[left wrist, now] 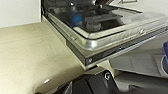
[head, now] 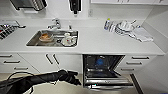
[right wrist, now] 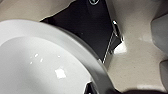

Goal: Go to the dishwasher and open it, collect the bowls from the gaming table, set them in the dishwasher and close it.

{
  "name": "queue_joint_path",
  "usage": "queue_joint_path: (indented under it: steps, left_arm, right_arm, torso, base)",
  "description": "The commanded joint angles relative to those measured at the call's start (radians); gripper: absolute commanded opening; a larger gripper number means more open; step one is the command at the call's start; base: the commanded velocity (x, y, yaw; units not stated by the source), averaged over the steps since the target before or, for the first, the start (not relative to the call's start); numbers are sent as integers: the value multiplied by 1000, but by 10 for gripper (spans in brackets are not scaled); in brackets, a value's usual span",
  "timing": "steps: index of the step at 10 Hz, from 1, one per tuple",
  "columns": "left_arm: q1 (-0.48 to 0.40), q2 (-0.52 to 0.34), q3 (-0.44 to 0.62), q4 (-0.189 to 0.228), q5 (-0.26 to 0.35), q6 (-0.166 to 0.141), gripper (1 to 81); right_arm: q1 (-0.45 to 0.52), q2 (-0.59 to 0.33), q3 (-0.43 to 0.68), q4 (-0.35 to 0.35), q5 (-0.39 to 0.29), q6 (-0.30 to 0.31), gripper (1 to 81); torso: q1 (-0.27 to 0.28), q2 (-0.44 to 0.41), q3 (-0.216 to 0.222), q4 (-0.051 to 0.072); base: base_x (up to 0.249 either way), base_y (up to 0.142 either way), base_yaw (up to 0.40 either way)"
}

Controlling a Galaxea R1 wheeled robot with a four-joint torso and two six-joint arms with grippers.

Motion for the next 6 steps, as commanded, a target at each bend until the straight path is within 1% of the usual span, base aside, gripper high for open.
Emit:
queue_joint_path:
  steps: [1,2,3,4,5,6]
  left_arm:
    - [180,-189,199,193,-46,-3,811]
    - [249,-204,205,219,-70,-3,811]
    - [340,-216,201,240,-120,-2,811]
    - [432,-224,179,292,-200,-2,811]
    - [526,-221,121,320,-267,0,811]
    - [607,-212,47,339,-337,1,811]
  right_arm:
    - [175,-271,229,64,-94,5,10]
    - [230,-315,256,87,-130,8,10]
    - [290,-339,287,101,-167,14,10]
    - [350,-345,328,113,-187,16,10]
    - [407,-340,353,131,-201,16,10]
    - [467,-337,368,151,-236,16,10]
  torso:
    - [0,0,0,0]
    - [0,0,0,0]
    - [0,0,0,0]
    - [0,0,0,0]
    - [0,0,0,0]
    - [0,0,0,0]
  base:
    - [0,0,0]
    - [0,0,0]
    - [0,0,0]
    - [0,0,0]
    - [0,0,0]
    - [0,0,0]
